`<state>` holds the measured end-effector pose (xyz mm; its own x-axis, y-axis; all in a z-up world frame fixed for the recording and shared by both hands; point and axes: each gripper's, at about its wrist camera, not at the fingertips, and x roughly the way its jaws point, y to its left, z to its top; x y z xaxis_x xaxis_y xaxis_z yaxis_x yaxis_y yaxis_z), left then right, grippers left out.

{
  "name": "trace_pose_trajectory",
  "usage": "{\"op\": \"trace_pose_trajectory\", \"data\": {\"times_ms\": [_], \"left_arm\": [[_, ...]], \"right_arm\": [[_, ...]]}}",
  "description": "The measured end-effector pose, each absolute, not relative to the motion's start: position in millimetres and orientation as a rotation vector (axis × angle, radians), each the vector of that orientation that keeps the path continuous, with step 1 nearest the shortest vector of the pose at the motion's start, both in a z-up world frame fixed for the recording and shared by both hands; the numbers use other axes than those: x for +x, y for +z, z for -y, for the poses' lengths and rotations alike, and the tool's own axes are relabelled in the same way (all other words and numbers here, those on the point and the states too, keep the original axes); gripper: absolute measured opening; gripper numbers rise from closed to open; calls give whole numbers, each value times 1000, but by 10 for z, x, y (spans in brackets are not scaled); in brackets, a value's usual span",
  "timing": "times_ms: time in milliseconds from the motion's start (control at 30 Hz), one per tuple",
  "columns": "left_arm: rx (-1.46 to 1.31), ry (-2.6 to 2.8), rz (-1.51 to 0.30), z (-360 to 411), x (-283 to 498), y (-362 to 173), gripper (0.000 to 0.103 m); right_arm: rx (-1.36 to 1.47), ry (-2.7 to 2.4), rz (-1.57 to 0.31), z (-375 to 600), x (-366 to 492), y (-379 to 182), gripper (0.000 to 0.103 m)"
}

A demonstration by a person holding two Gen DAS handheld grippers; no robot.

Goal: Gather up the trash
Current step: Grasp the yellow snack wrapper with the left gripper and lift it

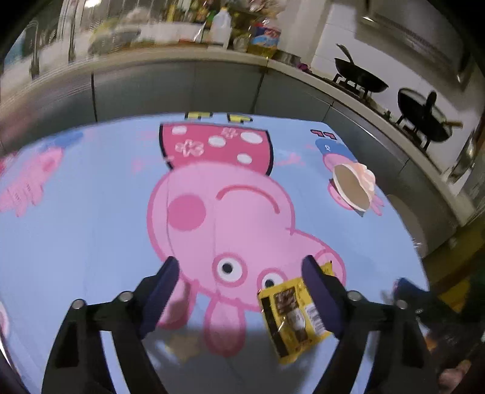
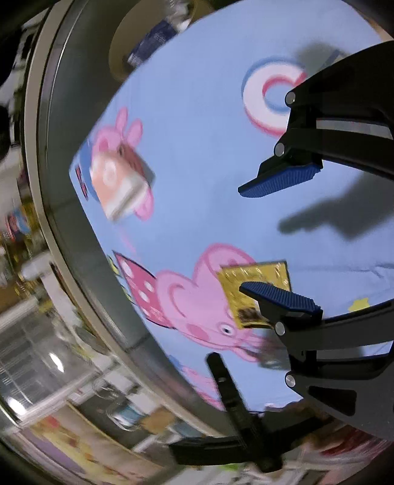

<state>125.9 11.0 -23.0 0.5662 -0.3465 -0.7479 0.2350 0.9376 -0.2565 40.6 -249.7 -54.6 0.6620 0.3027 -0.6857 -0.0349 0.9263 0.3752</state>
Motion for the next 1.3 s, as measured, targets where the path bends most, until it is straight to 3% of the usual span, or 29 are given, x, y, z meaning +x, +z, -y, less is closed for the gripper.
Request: {"op": "trace_pose_trajectory", "data": {"times_ms": [133, 300, 600, 967, 1100, 1200, 1233, 1300], "left_arm": [[-208, -412, -964, -238, 1229, -342, 76], [-284, -510, -1036, -229, 1151, -530, 74], [-394, -603, -1086, -155, 1202, -646, 75], [-199, -696, -1016, 200, 1283, -615, 73], [-165, -733, -1011, 238, 1263, -636, 57], [-166, -753, -1021, 248, 1243, -663, 38], [-166, -762, -1028, 258, 1230, -674, 24], [-152, -760, -1034, 278, 1198, -688, 14]], "right_arm": [[248, 254, -865, 2196, 482, -623, 37], [61, 261, -899, 1883, 533, -746, 10], [-6, 239, -864, 1841, 489, -894, 6], [36, 258, -842, 1922, 449, -887, 6], [41, 261, -836, 1921, 444, -888, 6], [47, 264, -832, 1931, 435, -888, 6], [47, 264, -831, 1933, 428, -888, 6], [57, 265, -831, 1944, 425, -890, 6]]}}
